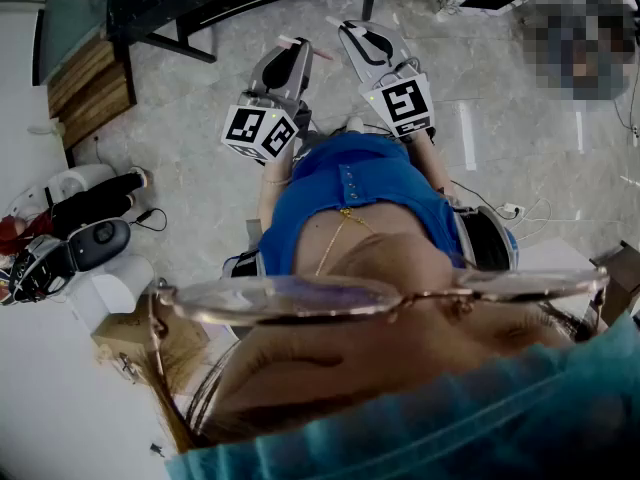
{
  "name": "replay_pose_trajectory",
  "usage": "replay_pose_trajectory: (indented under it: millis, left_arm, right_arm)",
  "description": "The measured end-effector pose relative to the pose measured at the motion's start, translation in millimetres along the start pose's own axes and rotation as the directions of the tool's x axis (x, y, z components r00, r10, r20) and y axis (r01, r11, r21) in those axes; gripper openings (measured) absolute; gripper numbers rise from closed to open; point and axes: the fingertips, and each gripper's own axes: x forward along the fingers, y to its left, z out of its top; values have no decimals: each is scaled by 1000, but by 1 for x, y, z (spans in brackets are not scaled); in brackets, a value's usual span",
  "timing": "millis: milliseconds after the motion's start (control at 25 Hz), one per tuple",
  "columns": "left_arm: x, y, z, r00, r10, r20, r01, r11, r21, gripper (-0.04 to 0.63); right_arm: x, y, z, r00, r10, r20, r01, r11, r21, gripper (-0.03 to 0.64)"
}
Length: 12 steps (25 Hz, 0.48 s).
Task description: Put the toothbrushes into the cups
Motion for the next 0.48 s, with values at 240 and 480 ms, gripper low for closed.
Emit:
replay_pose_trajectory:
  millis: [240, 480]
  left_arm:
    - [6, -17, -4, 1000, 14, 5, -14, 1000, 1, 21]
    - [3, -16, -14, 999, 48, 10, -48, 999, 0, 21]
  right_arm:
    - [-17, -12, 1, 999, 3, 38, -4, 1000, 19, 25]
    - [-24, -15, -9, 999, 6, 41, -7, 1000, 25, 25]
